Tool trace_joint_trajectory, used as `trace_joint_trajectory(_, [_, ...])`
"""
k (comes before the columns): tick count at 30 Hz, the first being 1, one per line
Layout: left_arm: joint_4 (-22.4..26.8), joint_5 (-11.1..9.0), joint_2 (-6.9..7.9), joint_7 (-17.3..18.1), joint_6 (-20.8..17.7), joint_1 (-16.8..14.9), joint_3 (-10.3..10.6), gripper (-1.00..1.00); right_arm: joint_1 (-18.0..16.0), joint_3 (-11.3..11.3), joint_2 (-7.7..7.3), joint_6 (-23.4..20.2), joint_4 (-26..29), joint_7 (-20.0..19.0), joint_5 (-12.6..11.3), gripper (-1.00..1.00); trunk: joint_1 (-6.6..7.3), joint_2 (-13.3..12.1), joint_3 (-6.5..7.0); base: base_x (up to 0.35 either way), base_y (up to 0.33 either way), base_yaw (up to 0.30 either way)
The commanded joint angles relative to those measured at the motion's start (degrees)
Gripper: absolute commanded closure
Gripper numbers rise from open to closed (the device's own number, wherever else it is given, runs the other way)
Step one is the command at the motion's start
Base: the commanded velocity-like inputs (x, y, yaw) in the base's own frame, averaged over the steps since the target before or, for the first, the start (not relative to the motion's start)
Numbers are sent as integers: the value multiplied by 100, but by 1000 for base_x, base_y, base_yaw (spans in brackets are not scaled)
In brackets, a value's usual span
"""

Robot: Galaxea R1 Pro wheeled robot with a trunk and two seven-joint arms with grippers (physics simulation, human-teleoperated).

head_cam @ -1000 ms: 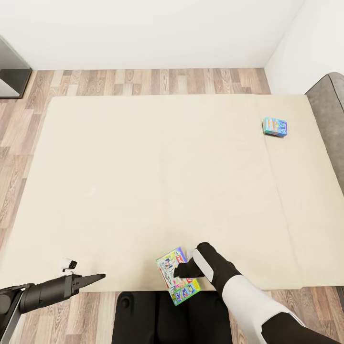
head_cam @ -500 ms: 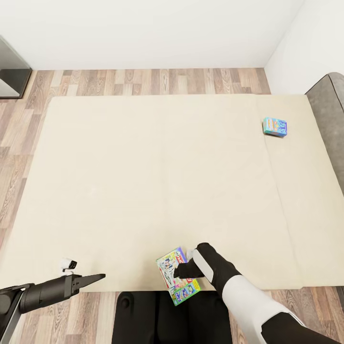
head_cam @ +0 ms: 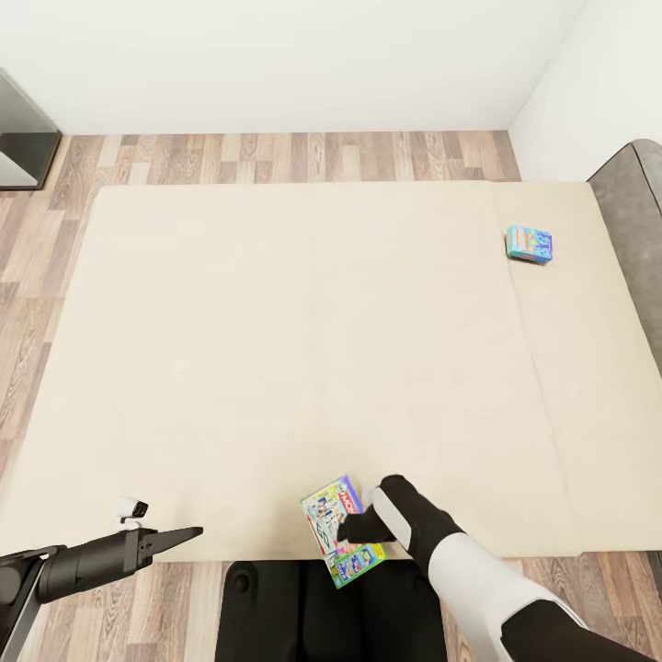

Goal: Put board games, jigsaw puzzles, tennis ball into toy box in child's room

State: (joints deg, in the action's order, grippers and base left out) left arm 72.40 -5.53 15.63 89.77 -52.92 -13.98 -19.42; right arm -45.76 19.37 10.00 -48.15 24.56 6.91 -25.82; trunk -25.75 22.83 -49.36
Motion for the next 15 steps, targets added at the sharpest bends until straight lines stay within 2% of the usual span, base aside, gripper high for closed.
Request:
trace_joint_trajectory(1, [2,5,2,23,-61,0,-1,-100,-3,23,0,-6,-12,56,-59,-100,-3,9,-6,0,0,0])
trace_joint_trajectory(15, [2,-1,0,23,-61,0,-1,-100,-3,23,0,222,-47,56,-71,-100,-3,9,-6,0,0,0])
